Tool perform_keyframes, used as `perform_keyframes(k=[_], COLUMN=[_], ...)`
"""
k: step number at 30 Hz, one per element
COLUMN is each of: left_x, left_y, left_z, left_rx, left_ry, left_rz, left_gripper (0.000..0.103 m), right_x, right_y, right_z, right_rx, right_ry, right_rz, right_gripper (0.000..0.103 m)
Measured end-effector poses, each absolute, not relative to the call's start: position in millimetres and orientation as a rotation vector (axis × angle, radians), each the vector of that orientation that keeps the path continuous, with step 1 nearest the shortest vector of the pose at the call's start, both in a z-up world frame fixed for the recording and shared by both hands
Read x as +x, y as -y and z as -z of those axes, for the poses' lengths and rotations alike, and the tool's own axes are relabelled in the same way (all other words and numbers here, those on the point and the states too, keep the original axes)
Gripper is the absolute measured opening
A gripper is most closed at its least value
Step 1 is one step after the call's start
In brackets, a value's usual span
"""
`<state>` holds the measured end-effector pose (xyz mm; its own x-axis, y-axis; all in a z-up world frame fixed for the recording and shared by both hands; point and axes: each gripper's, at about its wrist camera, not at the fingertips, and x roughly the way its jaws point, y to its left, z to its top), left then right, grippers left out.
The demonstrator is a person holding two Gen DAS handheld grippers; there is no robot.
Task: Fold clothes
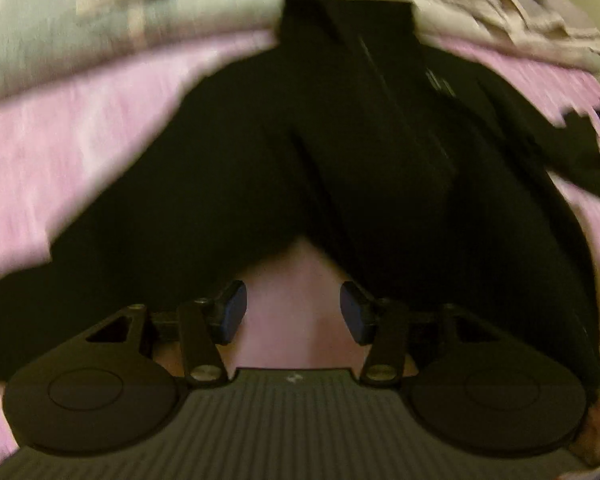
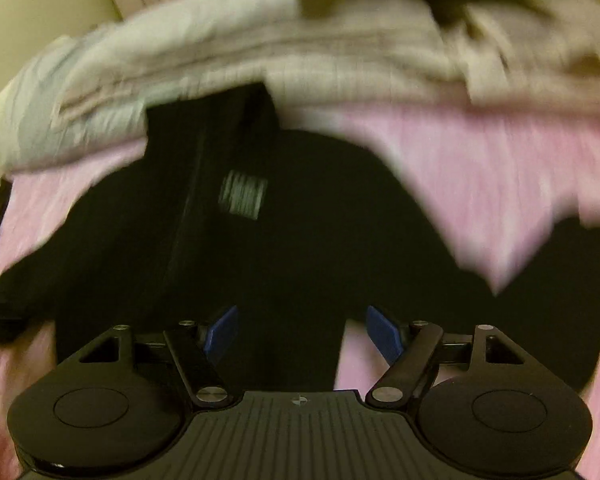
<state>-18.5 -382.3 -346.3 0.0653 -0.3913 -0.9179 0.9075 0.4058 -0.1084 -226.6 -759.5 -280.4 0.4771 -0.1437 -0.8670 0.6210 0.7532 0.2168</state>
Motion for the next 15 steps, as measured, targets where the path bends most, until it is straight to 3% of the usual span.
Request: perform_keyframes(k=[4,11,12,13,14,15], left_x=[-64.6,-85.7,-85.3,-85.0,-85.4,-86.8], left_y=[344.7,320.6,318.2,315.5,312.9,311.4], left_z=[354.9,358.1,357.4,356.8,356.2,354.4], left_rx=[0.591,0.572,0.569,0.567,0.566,0.571], left_ry=[-1.214,-1.232,-1.225,-1.22,-1.219,-1.217], left_rz=[1.105,1.133,1.142,1.15,1.159,1.173], left_gripper=[0.048,0.048,0.048,0.048,0.048,0.048], right_x=[-275.4,-311.0,-312.5,-313.7,-316.7,-320.2], right_y=[696.6,635.1,634.9,636.9,640.5,644.4], right_z=[303.2,338.2,340.5,341.2,340.0,338.3], right_rx=[0.692,0.891,0.908,0.92,0.941,0.963], right_ry=[-1.101,-1.097,-1.081,-1.067,-1.055,-1.044], right_rz=[0.513,0.554,0.569,0.571,0.567,0.562], right_gripper=[0.074,0.07,0.059,0.024,0.007,0.007])
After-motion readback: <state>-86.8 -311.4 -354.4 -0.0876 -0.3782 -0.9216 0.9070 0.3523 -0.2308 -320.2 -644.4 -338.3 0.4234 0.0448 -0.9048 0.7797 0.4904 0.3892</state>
